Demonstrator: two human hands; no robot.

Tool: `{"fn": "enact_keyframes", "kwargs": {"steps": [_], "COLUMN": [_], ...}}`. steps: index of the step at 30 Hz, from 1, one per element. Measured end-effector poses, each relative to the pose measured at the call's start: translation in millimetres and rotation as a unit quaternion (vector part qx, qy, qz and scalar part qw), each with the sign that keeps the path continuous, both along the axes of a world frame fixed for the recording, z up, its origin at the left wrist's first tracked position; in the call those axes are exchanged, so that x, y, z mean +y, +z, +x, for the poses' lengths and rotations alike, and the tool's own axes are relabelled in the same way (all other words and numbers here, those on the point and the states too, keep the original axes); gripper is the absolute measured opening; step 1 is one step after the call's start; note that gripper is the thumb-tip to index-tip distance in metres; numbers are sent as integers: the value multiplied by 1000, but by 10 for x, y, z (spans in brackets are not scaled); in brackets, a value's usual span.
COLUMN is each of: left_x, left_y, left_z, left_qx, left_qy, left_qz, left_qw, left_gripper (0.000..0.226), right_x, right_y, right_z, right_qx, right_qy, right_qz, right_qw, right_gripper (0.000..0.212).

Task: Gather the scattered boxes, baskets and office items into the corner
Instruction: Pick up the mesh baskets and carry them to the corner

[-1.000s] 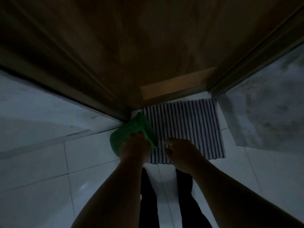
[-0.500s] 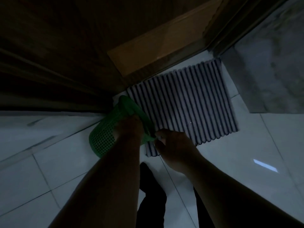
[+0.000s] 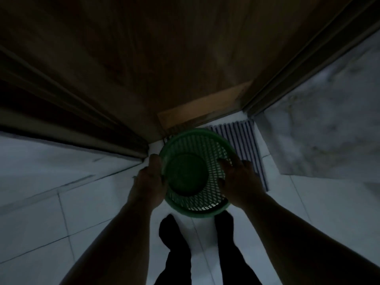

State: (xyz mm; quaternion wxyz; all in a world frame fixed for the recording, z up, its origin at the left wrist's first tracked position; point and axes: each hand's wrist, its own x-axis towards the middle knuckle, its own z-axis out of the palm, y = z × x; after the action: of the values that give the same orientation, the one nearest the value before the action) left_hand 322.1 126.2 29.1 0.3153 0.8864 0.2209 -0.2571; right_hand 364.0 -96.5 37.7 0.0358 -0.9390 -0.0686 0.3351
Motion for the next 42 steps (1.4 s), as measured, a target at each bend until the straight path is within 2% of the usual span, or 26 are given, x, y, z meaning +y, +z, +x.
{"fn": "enact_keyframes", "kwargs": {"steps": [4,5,8,9,12,16,21,25,29,33,36,39,42], "left_x": [-126,-170,-288,-313,-392,-485,-518,-940,-1850,-3276,-4488,-5681,-6783], "left_y": [1096,1349,1977,2088,2435,2837,3300,3682,3857,3916,3852,3856,3893], "left_z": [-27,-80,-330,-417,-758,-1342,-2654,-3936,-5257,-6408,-7045,-7407,-7469], "left_qx": [-39,-51,-98,-107,-121,-86,-52,-11,47,95,121,155,195], "left_qy": [91,107,183,208,292,352,452,585,694,780,822,857,888], "left_qz": [-47,-46,-30,-9,106,238,320,352,372,388,381,370,356], "left_qw": [994,992,978,972,943,901,831,731,615,482,405,324,216], "left_gripper": [38,36,30,28,30,63,71,65,64,55,45,39,37], "right_x": [-252,-279,-193,-127,155,616,1335,1569,1271,364,-530,-1477,-2462], "right_y": [859,1062,1739,1892,2360,2750,3119,3506,3662,3706,3737,3754,3749], "right_z": [179,211,249,254,179,-160,-1109,-2404,-3910,-5420,-6348,-7136,-7753], "right_qx": [-62,-105,-136,-161,-185,-209,-188,-124,-98,-22,26,64,98], "right_qy": [42,67,132,144,208,299,460,558,687,769,814,866,905], "right_qz": [-4,25,69,83,120,172,239,287,316,345,360,350,341], "right_qw": [997,992,979,973,953,915,834,769,647,538,456,351,236], "right_gripper": [65,62,41,36,42,42,42,47,45,44,37,40,41]}}
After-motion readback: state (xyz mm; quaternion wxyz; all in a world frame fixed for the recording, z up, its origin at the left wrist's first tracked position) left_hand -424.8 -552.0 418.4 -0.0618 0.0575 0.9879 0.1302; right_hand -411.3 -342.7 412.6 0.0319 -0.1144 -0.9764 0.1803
